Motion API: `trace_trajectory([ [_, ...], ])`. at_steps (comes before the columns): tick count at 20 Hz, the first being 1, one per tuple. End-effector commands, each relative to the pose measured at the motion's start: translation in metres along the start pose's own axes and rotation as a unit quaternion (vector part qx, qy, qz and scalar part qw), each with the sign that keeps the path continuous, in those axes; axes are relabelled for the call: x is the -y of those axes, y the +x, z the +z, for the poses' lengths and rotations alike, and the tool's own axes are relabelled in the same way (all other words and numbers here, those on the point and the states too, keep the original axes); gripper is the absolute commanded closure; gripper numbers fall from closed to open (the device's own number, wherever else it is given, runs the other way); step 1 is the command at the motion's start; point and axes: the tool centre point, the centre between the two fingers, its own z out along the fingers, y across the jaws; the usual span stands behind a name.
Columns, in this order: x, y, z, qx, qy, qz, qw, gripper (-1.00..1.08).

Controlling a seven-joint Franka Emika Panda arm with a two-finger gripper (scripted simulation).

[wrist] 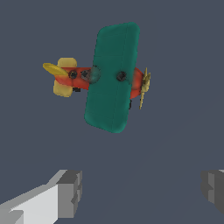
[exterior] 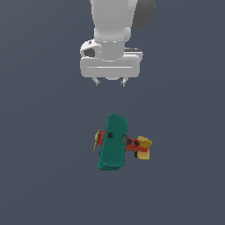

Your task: Pick up the object and move it to a goal position.

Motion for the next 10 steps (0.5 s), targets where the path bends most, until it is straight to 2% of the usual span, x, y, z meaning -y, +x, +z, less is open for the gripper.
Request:
trace_trajectory([
  [1,0.0000,0.0000,0.0000,0.000,0.000,0.000,1.0000,-0.20],
  [10,-0.0033,0.0009,0.0018,0.001,-0.006,-0.001,1.0000,-0.20],
])
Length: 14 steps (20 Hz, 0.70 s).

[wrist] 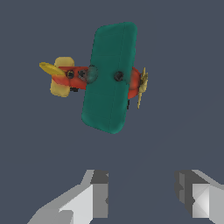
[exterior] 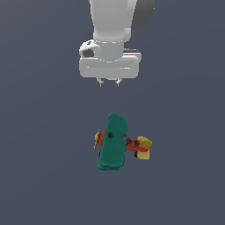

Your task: Pick up the object and move it to a goal position.

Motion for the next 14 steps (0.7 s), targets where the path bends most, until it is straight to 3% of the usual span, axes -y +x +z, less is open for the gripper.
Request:
trace_trajectory([
  [1,0.003,0.000,0.000,-0.001,-0.001,-0.001,1.0000,-0.20],
  [14,0.013,0.006,0.001,-0.006,-0.006,-0.002,1.0000,-0.20],
])
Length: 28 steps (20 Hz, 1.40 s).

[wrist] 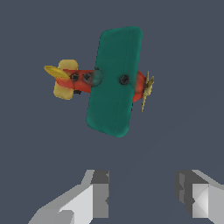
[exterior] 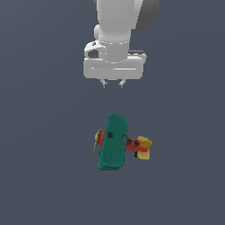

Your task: Pick up the object and move it to a goal position.

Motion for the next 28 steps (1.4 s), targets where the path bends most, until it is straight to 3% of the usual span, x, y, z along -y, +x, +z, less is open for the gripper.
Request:
trace_trajectory([
  [1,0.000,0.000,0.000,0.000,0.000,0.000,1.0000,-0.20],
  [15,-0.001,0.012,0.011,0.012,0.030,0.002,0.9995,-0.20],
  [28,-0.002,0.042,0.039,0.034,0.111,0.006,0.9932,-0.20],
])
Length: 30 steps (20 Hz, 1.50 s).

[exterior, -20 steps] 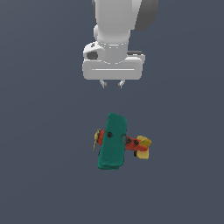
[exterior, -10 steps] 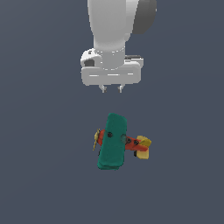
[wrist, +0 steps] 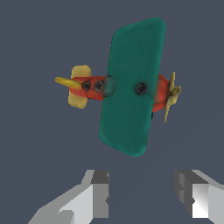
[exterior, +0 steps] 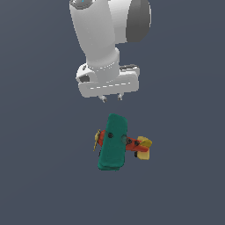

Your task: Pick up the object and move it to a goal position.

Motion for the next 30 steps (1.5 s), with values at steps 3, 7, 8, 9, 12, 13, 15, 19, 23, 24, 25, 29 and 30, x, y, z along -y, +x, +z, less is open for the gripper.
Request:
trace_trajectory([
  [3,-0.003,0.013,0.010,0.006,0.035,0.001,0.9994,-0.20],
  [7,-0.005,0.024,0.019,0.009,0.066,0.001,0.9978,-0.20],
  [8,-0.006,0.027,0.021,0.009,0.074,0.001,0.9972,-0.20],
  [9,-0.007,0.030,0.024,0.009,0.082,0.002,0.9966,-0.20],
  [12,-0.009,0.038,0.030,0.009,0.106,0.002,0.9944,-0.20],
  [13,-0.010,0.041,0.033,0.009,0.114,0.002,0.9935,-0.20],
  [15,-0.012,0.047,0.037,0.008,0.130,0.002,0.9915,-0.20],
  [19,-0.016,0.058,0.045,0.005,0.163,0.002,0.9867,-0.20],
  [23,-0.020,0.069,0.054,0.000,0.195,0.001,0.9807,-0.20],
  [24,-0.021,0.072,0.055,-0.002,0.204,0.001,0.9790,-0.20],
  [25,-0.022,0.075,0.057,-0.004,0.212,0.001,0.9773,-0.20],
  [29,-0.027,0.086,0.065,-0.012,0.245,0.001,0.9695,-0.20],
  [30,-0.029,0.089,0.067,-0.015,0.253,0.001,0.9674,-0.20],
])
